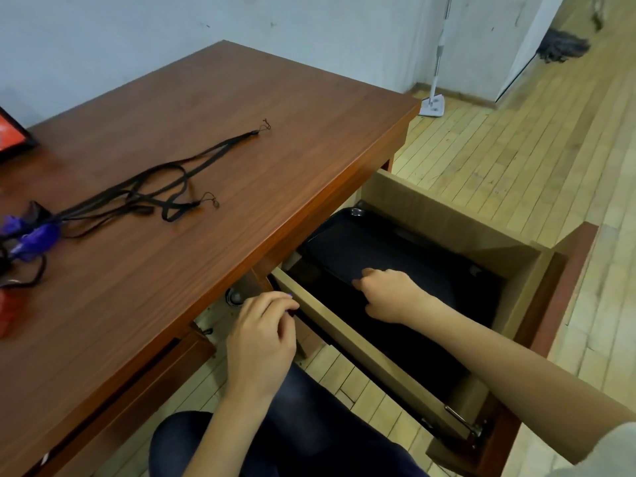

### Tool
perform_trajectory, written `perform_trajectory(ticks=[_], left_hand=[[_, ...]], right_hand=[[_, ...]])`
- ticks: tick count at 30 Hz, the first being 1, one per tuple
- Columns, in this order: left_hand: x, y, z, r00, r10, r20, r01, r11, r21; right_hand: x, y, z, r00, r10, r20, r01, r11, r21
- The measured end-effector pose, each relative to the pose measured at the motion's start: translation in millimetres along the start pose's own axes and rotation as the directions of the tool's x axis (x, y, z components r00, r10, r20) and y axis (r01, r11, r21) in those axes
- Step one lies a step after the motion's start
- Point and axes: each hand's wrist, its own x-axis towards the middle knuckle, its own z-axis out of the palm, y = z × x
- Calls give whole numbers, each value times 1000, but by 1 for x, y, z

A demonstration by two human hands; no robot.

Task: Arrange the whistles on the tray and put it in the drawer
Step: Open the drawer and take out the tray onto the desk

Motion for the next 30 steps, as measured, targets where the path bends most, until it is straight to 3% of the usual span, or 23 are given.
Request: perform_trajectory(ticks=[4,9,13,18,20,22,25,27,30], left_hand=[[0,3,4,998,8,68,-7,1000,-22],[11,7,5,993,104,48,-100,993,-64],[26,7,8,977,181,112,-185,982,24],[36,19,4,978,98,182,-117,989,94],[40,28,-5,991,75,110,-78,997,27],[48,42,-19,998,-3,70,13,990,-144],[59,56,-38,997,-70,34,77,921,-382],[65,67,-56,997,-68,-21,49,866,-498],[77,84,-95,985,-68,-157,-28,840,-542]], right_hand=[[-17,7,-17,999,-47,18,45,995,91],[-41,10,-45,995,-94,-45,94,996,-6],[-58,9,-58,995,-99,-23,97,993,-70],[-80,11,-86,983,-124,-133,118,992,-53],[-88,6,-97,979,-109,-171,113,993,13],[-99,-4,-109,969,-119,-216,126,992,19],[-120,-9,-131,910,-140,-391,132,990,-48],[-131,-10,-147,847,-163,-506,155,986,-59],[-143,-16,-172,770,-192,-608,182,980,-80]])
